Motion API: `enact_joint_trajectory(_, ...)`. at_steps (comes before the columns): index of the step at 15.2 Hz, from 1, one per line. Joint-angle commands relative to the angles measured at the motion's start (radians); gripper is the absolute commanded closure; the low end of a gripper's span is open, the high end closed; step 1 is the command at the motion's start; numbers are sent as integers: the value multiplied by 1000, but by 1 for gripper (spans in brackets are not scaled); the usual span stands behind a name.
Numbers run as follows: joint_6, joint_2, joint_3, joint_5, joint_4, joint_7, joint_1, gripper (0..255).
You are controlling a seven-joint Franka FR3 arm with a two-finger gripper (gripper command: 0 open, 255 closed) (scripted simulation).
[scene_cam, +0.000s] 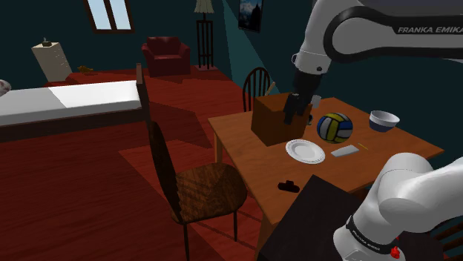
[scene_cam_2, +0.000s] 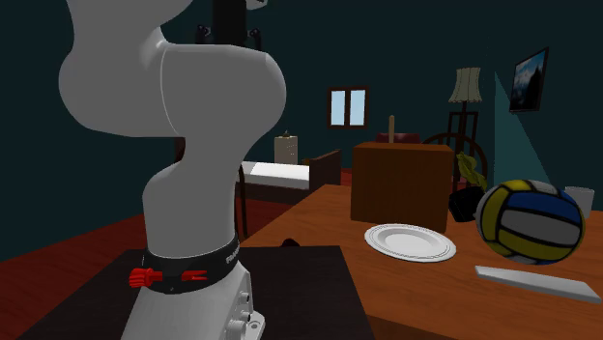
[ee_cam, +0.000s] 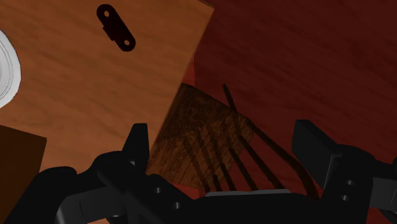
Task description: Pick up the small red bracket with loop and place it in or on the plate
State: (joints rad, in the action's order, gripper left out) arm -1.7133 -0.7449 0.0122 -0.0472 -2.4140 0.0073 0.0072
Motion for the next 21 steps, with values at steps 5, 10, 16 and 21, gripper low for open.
enact_joint_trajectory(5,-116,1,24,24,-125,-44,-11,0)
enact_joint_trajectory(10,-275,36,60,57,-259,-99,-28,0)
enact_joint_trajectory(16,-495,145,108,101,-383,-166,-56,0)
enact_joint_trajectory(21,-705,301,154,137,-446,-224,-79,0)
